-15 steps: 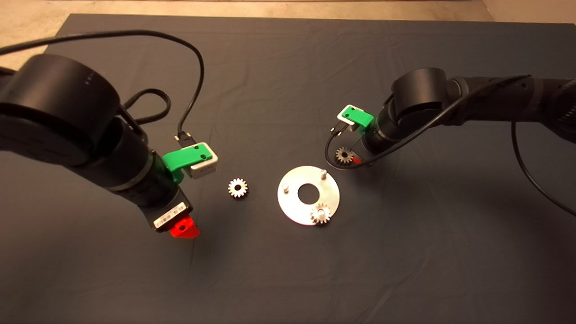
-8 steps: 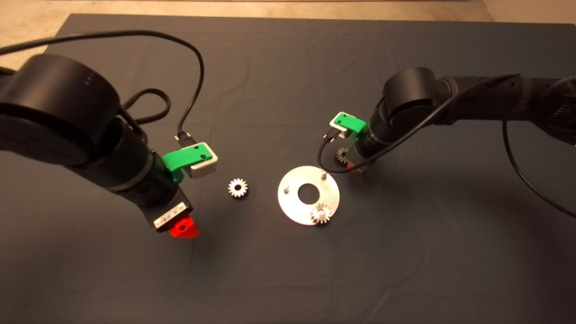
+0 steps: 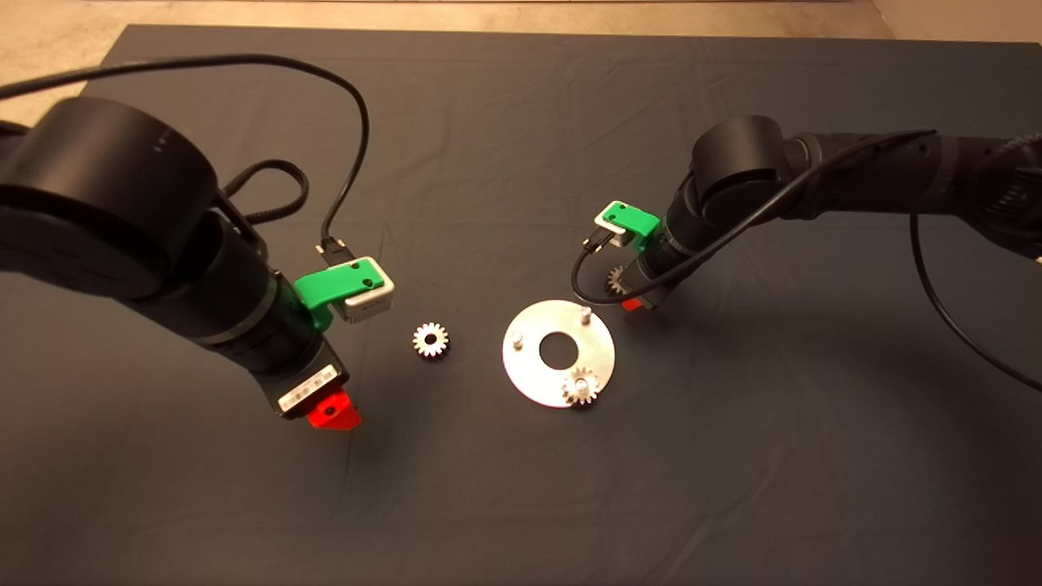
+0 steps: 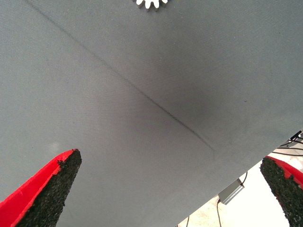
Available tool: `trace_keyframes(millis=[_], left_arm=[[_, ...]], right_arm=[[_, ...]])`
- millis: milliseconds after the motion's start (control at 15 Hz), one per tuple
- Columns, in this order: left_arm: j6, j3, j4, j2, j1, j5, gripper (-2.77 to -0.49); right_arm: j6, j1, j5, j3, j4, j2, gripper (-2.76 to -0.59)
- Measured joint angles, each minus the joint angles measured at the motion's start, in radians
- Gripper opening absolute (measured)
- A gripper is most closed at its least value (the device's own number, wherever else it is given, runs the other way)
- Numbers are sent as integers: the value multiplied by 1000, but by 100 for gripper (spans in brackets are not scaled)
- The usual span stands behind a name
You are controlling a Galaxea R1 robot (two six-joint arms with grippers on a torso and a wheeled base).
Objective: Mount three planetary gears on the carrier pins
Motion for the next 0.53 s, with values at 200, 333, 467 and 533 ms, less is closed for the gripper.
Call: trace_keyframes(millis=[200,333,467,533], left_arm=[[0,0,0,0,0,0,-49],[0,0,0,0,0,0,-49],[0,0,0,0,0,0,-49],[0,0,0,0,0,0,-49]], right_arm=[[-1,35,1,-7,1,0,-161],[-1,37,7,-14,1,3,-147],[-1,35,21,-29,1,4,-147],[-1,35,23,-36,1,6,-147]])
